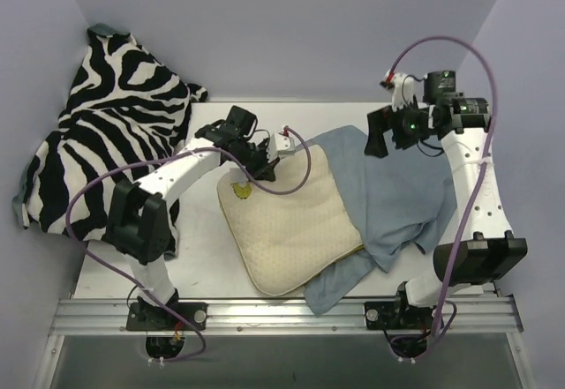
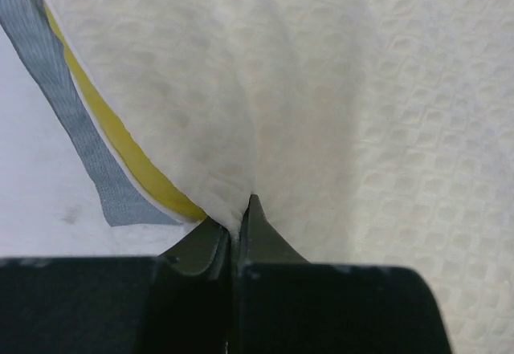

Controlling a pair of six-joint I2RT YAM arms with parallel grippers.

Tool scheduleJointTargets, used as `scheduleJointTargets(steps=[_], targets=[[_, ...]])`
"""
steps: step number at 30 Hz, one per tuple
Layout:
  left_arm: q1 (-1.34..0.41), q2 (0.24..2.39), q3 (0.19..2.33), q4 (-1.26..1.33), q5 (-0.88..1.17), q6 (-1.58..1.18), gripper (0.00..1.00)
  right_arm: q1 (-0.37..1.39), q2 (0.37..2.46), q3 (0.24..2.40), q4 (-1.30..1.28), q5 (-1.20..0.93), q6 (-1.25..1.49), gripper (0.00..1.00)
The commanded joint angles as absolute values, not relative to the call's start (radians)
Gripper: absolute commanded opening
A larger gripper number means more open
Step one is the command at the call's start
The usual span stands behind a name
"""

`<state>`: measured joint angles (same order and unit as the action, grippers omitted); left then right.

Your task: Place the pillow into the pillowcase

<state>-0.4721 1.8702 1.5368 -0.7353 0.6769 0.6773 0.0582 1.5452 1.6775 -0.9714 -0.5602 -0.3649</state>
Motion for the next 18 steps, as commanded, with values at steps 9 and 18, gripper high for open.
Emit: scheduleJointTargets(steps=[9, 18], targets=[[-0.715, 1.441, 1.459, -0.433, 0.474, 1.145, 0.00, 0.156, 1.695, 2.105, -1.086, -0.448, -0.393, 0.95], [-0.868, 1.307, 1.286, -0.342, 0.397, 1.328, 0.00, 0.261, 1.738, 2.065, -1.072, -0.353, -0.483, 0.96]])
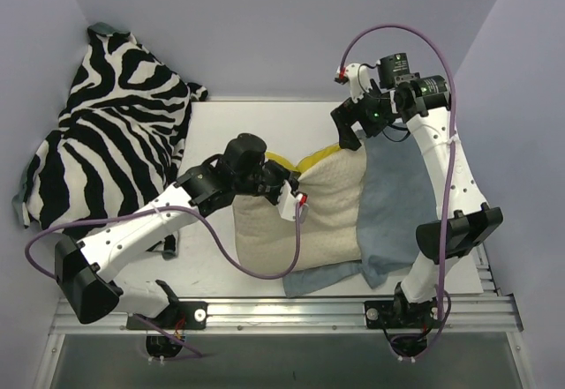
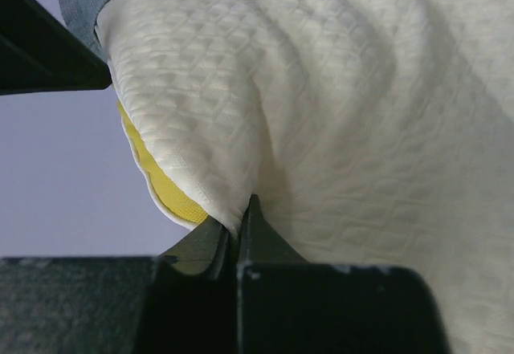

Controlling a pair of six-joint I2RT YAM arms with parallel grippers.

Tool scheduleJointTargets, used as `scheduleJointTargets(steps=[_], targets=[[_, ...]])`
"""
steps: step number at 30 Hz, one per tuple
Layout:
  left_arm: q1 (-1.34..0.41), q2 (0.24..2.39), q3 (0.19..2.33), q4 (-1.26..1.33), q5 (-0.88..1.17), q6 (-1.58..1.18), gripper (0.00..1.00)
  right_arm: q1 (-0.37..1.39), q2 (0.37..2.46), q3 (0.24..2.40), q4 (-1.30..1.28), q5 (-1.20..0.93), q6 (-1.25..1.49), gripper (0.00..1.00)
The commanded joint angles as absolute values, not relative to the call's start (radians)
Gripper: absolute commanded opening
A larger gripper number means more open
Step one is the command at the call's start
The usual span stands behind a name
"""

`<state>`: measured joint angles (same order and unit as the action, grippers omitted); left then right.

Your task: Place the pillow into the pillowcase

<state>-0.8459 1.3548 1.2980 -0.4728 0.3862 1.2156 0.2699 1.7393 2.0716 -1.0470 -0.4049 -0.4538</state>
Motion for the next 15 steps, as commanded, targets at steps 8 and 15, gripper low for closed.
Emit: scheduleJointTargets(steps=[8, 15], targets=[[-0.882, 1.301, 1.278, -0.319, 0.400, 1.342, 0.00, 0.248, 1.772, 2.092, -1.071, -0.325, -0.472, 0.93], [-0.882, 1.284, 1.256, -0.305, 0.399, 1.356, 0.00, 0.238, 1.801, 1.953, -1.172, -0.298, -0.540, 0.66]])
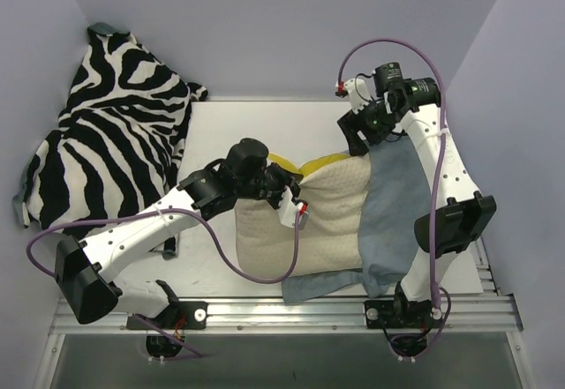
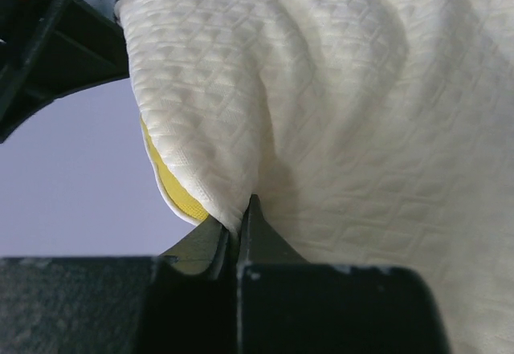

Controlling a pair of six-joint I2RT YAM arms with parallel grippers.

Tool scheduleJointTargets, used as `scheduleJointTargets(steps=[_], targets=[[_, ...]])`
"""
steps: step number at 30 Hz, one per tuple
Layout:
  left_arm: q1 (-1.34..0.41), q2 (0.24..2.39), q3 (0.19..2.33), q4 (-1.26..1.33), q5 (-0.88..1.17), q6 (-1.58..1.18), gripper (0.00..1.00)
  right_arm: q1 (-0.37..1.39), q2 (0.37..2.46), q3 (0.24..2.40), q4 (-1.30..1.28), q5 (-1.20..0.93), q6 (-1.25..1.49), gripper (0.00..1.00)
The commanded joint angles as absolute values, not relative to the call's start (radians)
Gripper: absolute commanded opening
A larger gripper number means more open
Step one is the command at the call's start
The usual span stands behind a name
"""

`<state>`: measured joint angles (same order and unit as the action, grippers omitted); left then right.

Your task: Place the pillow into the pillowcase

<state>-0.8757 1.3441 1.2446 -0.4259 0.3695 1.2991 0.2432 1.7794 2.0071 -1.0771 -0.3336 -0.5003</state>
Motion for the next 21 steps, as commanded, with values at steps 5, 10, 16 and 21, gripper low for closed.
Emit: scheduleJointTargets(steps=[5, 10, 16, 21], targets=[[-0.881, 1.284, 1.252, -0.302, 0.394, 1.348, 0.00, 0.242, 1.819, 2.009, -1.264, -0.396, -0.523, 0.24], [-0.881, 1.313, 1.253, -0.263, 0.390, 1.336, 0.00, 0.285, 1.813, 2.155, -1.299, -0.604, -0.414, 0.00], [-0.882, 1.393, 1.279, -0.154, 0.393, 1.304, 0.00, 0.431, 1.772, 2.172, -1.188, -0.729, -0.256, 0.00], [-0.902, 1.468, 1.335, -0.075, 0.385, 1.240, 0.00, 0.590, 1.738, 2.094, -1.046, -0.771, -0.077, 0.00]])
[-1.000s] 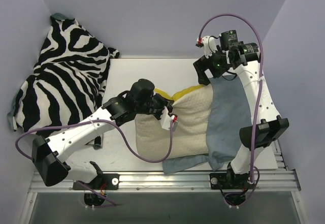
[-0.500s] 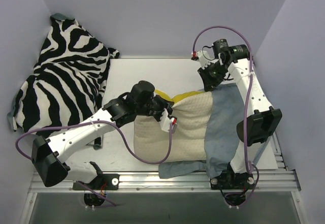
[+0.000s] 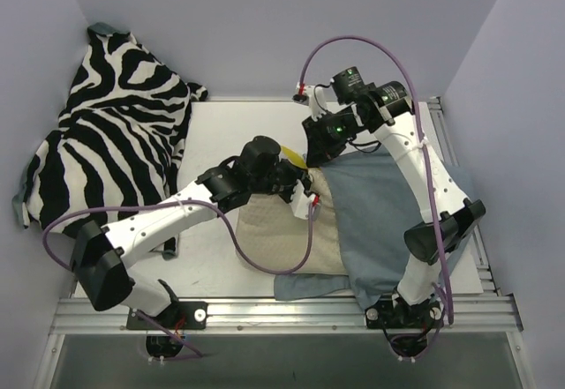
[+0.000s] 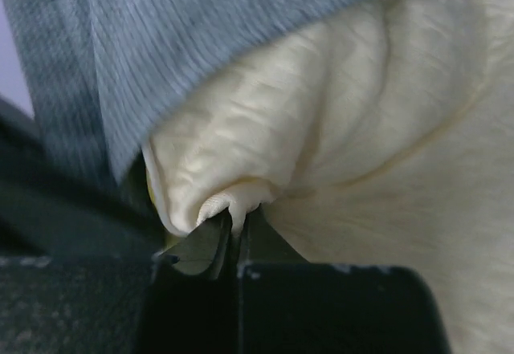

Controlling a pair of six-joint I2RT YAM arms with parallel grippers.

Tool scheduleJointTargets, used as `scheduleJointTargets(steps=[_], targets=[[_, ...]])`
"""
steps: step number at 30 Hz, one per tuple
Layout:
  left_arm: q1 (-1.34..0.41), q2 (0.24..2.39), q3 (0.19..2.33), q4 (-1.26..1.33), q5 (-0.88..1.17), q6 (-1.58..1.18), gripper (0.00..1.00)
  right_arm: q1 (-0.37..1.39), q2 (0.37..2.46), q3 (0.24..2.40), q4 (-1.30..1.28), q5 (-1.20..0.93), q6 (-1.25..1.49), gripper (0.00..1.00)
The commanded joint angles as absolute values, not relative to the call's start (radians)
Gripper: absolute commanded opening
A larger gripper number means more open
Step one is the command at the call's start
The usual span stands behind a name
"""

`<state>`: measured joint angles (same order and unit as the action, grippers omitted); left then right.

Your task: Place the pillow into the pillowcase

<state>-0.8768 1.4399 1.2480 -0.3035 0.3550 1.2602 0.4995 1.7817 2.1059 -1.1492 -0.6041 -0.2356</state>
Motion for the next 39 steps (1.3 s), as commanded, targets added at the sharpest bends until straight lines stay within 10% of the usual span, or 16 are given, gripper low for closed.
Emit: scheduleJointTargets(steps=[1, 10, 20, 23, 24, 25, 26, 31, 39], targets=[[-0.907, 1.473, 1.322, -0.034, 0.377, 1.238, 0.00, 0.613, 1.738, 2.091, -1.001, -0.776, -0.054, 0.00], [-0.902, 1.326, 1.080, 0.023, 0.275, 1.099, 0.00, 0.589, 1.804, 2.055, -0.560, -0.716, 0.287, 0.00], [-0.508, 1.417, 0.960, -0.060, 0.141, 0.285, 0.00, 0.644, 2.123, 2.265, -0.436, -0.670, 0.216, 0.00], [-0.442, 1.447, 0.931, -0.097, 0.144, 0.171, 0.00, 0.606, 2.117, 2.278, -0.466, -0.638, 0.206, 0.66], [-0.416, 1.447, 0.924, -0.107, 0.147, 0.152, 0.00, 0.562, 2.068, 2.255, -0.488, -0.609, 0.199, 0.75], [-0.405, 1.448, 0.930, -0.127, 0.161, 0.134, 0.06, 0.536, 2.034, 2.185, -0.498, -0.594, 0.190, 0.82], [-0.400, 1.451, 0.942, -0.159, 0.190, 0.115, 0.36, 0.507, 1.999, 2.145, -0.511, -0.586, 0.181, 0.94], [-0.477, 1.369, 1.012, -0.354, 0.290, 0.172, 0.96, 0.278, 1.685, 1.788, -0.607, -0.563, 0.138, 0.95], [-0.963, 1.339, 1.080, -0.468, 0.094, 0.132, 0.97, -0.050, 1.323, 1.133, -0.698, -0.601, 0.054, 0.85]])
